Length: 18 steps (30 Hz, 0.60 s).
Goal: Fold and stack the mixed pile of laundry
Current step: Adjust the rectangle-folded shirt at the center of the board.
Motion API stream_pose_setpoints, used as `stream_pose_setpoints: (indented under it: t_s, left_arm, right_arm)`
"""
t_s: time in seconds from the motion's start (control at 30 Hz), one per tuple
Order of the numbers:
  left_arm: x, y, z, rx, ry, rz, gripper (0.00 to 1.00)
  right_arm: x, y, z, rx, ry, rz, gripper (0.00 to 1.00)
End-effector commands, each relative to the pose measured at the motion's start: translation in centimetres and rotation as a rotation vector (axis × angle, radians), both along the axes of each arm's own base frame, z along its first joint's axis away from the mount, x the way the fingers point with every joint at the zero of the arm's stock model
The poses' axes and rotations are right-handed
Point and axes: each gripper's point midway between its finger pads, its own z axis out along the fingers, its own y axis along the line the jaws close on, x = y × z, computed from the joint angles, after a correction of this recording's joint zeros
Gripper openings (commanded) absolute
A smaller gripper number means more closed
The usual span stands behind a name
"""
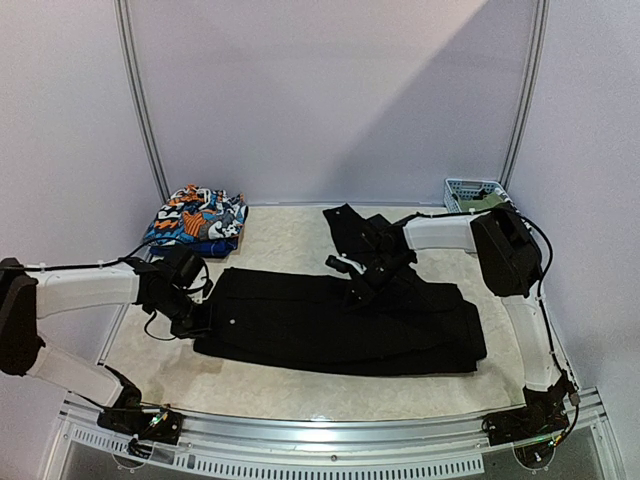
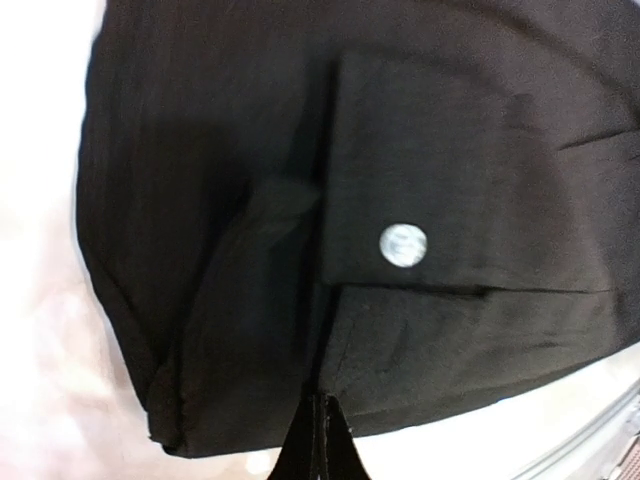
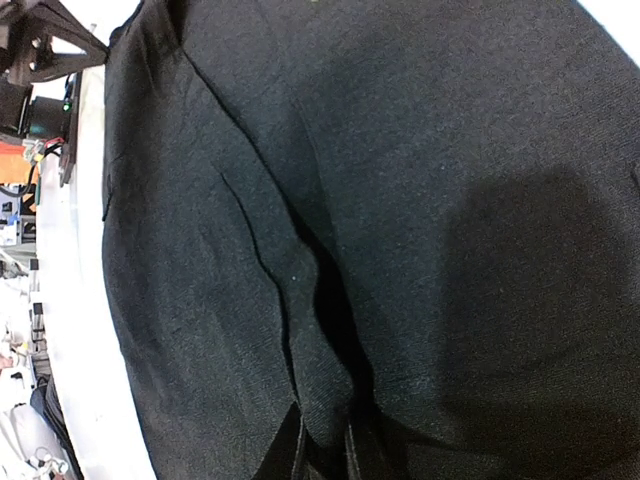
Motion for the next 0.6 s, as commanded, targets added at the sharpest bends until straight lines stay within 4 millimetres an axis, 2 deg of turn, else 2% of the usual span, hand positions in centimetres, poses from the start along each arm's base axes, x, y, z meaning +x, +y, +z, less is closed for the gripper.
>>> stream_pose_setpoints:
  t_s: [0.0, 0.13, 0.27, 0.4, 0.57]
  left_arm:
    - [-0.6, 1.3, -1.4, 0.072, 0.059, -0.012, 0.0]
    - [-0.5, 1.3, -1.9, 0.084, 0.085, -0.018, 0.0]
    - [-1.4, 1.6, -2.3, 0.104, 0.135, -0.022, 0.0]
    - [-1.7, 2.1, -1.6, 0.123, 0.133, -0.012, 0.0]
    - [-1.6, 1.5, -0.4, 0.077, 0.12, 0.001, 0.0]
  right_arm:
    - [1.3, -1.1, 0.0, -0.052, -0.048, -0.058, 0.11]
    - [1.7, -1.5, -0.2, -0.068, -0.058, -0.088, 0.11]
    - [2.0, -1.8, -0.4, -0.087, -0.07, -0.098, 0.11]
    - [2.1, -2.0, -0.5, -0.097, -0.071, -0.104, 0.11]
    - [1.9, -2.0, -0.6, -0.098, -0.062, -0.104, 0.14]
